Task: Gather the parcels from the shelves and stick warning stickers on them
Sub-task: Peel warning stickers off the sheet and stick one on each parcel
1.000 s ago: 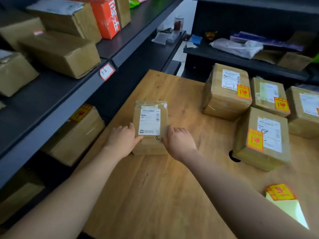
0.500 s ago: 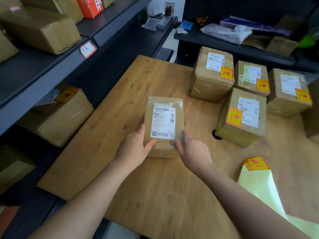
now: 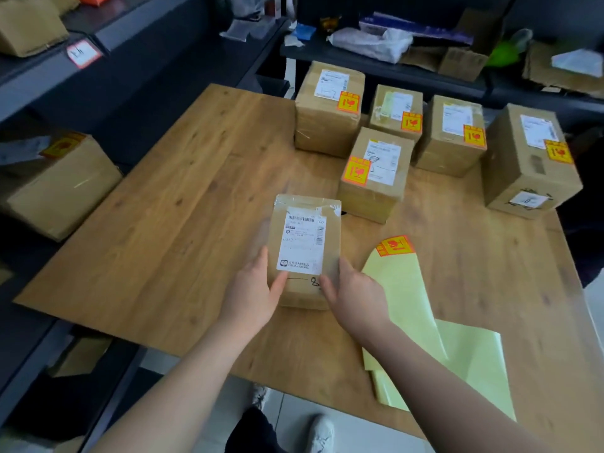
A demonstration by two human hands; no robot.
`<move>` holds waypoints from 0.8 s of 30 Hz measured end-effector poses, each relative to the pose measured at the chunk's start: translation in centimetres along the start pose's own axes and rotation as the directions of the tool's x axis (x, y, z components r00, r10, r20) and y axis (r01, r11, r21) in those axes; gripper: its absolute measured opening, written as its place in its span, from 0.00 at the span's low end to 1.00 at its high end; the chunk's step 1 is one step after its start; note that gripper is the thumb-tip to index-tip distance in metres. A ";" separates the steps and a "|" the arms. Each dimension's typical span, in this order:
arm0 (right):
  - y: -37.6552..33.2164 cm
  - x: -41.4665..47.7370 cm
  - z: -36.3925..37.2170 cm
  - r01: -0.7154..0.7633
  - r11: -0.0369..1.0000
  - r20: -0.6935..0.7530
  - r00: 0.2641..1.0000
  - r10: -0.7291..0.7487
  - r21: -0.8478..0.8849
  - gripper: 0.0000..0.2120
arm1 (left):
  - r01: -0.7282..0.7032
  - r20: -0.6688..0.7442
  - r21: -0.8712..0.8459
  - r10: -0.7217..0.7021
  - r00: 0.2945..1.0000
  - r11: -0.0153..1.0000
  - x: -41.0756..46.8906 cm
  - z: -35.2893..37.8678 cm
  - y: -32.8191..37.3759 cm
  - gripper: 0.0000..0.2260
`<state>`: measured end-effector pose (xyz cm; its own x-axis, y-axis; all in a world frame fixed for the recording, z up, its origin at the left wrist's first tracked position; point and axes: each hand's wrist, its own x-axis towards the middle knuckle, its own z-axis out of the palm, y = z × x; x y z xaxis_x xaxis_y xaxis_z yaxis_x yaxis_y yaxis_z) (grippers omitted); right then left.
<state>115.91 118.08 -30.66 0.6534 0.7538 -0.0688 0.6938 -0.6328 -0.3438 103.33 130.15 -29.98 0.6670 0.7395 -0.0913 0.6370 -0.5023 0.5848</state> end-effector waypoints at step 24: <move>17.4 2.1 -1.6 -0.273 0.954 0.145 0.956 0.255 0.123 0.19 | 0.028 0.321 0.145 -0.074 0.944 0.989 7.4 14.1 11.7 0.14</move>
<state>129.84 108.39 -35.28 0.7575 0.5851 -0.2895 0.4464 -0.7878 -0.4244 121.17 123.44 -35.21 0.7069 0.5912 -0.3883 0.7046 -0.5409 0.4592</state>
